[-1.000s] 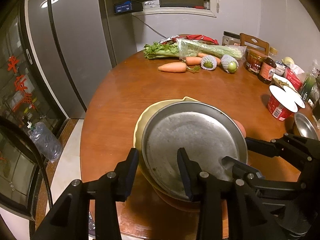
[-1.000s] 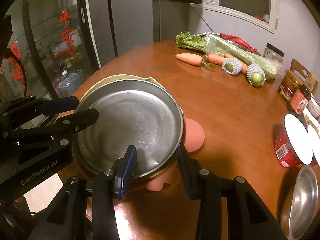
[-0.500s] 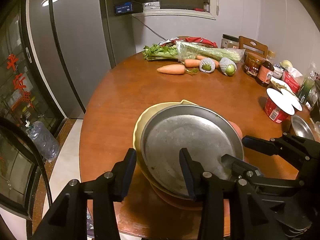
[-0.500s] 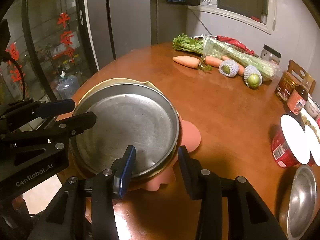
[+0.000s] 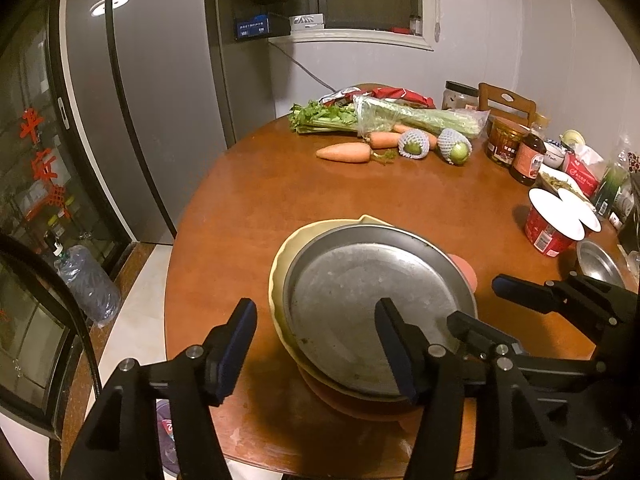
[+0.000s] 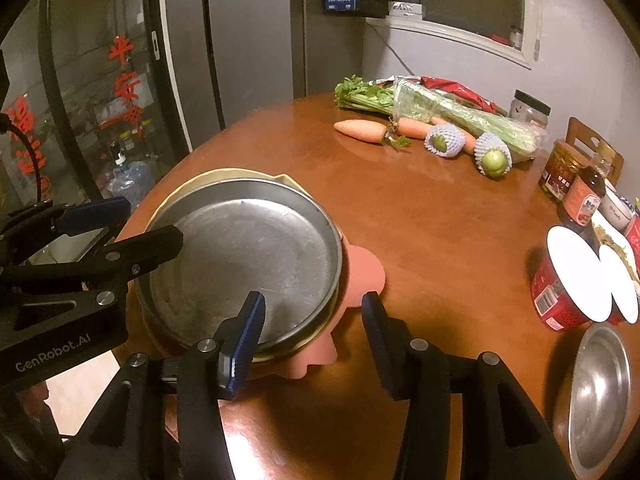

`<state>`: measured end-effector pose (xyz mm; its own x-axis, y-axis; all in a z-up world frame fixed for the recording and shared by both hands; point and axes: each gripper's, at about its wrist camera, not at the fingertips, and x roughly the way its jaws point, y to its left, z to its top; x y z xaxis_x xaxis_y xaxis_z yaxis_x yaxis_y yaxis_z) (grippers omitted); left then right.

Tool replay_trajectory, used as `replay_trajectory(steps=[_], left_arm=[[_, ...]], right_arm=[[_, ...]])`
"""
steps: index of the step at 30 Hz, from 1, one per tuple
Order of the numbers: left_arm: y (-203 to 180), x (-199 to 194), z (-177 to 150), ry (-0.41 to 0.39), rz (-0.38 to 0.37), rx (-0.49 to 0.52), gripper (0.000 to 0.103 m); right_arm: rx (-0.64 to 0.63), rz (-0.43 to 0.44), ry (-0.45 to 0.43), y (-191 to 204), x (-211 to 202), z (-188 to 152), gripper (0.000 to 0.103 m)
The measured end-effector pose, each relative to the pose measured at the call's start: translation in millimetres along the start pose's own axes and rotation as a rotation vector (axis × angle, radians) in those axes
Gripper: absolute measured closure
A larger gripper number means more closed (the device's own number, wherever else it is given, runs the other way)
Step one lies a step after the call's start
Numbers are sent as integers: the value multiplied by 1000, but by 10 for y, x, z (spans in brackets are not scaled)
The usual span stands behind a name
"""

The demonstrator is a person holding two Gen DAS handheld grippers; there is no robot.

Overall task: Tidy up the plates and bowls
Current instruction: 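Open the left tool to release the grey tray rim, then move the right tool toward the steel bowl on the table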

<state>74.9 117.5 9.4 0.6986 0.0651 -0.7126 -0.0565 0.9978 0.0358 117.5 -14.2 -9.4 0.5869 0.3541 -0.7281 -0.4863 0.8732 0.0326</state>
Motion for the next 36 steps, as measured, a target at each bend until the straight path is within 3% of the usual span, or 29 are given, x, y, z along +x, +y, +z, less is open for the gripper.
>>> replay_trajectory(steps=[26, 36], left_arm=[[-349, -318, 24, -68, -24, 42, 32], [-579, -462, 83, -111, -71, 57, 29]], right_arm=[[76, -69, -92, -328, -518, -117, 43], [123, -109, -138, -577, -793, -222, 42]])
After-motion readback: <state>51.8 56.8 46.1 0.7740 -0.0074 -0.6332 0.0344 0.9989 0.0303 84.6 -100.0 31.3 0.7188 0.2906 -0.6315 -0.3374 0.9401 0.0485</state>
